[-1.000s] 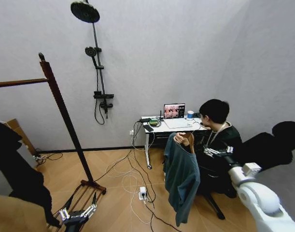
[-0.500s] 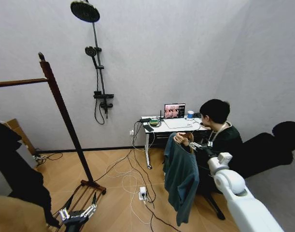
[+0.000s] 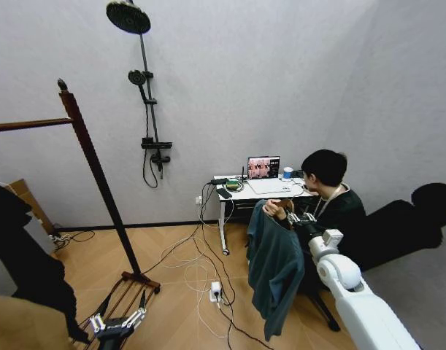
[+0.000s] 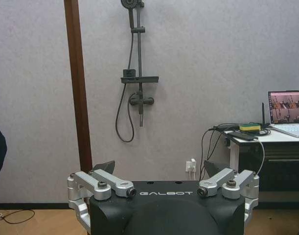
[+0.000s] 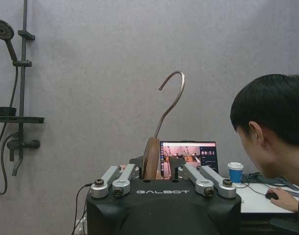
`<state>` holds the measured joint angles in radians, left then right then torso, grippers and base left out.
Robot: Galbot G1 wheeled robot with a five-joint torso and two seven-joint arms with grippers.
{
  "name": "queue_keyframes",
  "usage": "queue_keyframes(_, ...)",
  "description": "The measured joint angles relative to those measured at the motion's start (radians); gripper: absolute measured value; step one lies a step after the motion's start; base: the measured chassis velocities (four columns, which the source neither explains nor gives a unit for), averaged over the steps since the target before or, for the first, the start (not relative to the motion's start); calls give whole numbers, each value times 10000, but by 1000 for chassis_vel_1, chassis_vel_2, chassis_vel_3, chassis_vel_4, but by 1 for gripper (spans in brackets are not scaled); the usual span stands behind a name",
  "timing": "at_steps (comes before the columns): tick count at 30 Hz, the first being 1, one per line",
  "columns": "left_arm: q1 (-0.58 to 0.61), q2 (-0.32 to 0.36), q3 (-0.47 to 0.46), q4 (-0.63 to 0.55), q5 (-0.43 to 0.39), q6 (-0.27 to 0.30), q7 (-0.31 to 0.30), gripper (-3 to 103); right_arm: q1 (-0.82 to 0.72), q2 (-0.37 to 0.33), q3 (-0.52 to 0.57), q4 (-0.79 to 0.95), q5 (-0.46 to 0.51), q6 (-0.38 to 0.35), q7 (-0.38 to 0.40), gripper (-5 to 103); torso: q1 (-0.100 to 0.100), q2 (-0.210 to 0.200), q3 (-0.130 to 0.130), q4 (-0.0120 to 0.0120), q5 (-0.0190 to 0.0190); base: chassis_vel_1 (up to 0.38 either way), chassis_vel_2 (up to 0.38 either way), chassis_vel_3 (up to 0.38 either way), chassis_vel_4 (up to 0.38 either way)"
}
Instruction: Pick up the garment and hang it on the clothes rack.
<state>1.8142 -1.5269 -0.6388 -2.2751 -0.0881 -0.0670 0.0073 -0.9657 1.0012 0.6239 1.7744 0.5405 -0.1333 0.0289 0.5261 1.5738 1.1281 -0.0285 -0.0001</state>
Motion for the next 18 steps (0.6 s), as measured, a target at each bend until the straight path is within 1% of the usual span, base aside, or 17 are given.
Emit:
queue_keyframes(1,-1,0,0,0,0,0,0,100,-46,-55,55,-1,-64,75,-72,25,0,0,0,-1,1,0,0,0,0)
queue_keyframes(2,-1,0,0,0,0,0,0,100,-46,-55,55,-1,-64,75,-72,25,0,0,0,-1,1,0,0,0,0)
queue_keyframes(4,0,0,0,0,0,0,0,100,-71,-107,131,13,-80,134,-124,14,-1,0,0,1,1,0,0,0,0)
queue_keyframes(5,0,0,0,0,0,0,0,100,-74,-119,150,22,-79,141,-124,12,-1,0,0,3,1,0,0,0,0)
queue_keyframes(7,0,0,0,0,0,0,0,100,-84,-141,193,45,-77,149,-123,9,0,0,0,2,1,0,0,0,0)
queue_keyframes(13,0,0,0,1,0,0,0,100,-180,-228,329,127,-65,181,-121,9,0,0,0,-1,1,0,0,0,0)
queue_keyframes(18,0,0,0,0,0,0,0,100,-182,-305,148,383,85,178,-36,9,-1,0,0,-2,2,0,0,0,0)
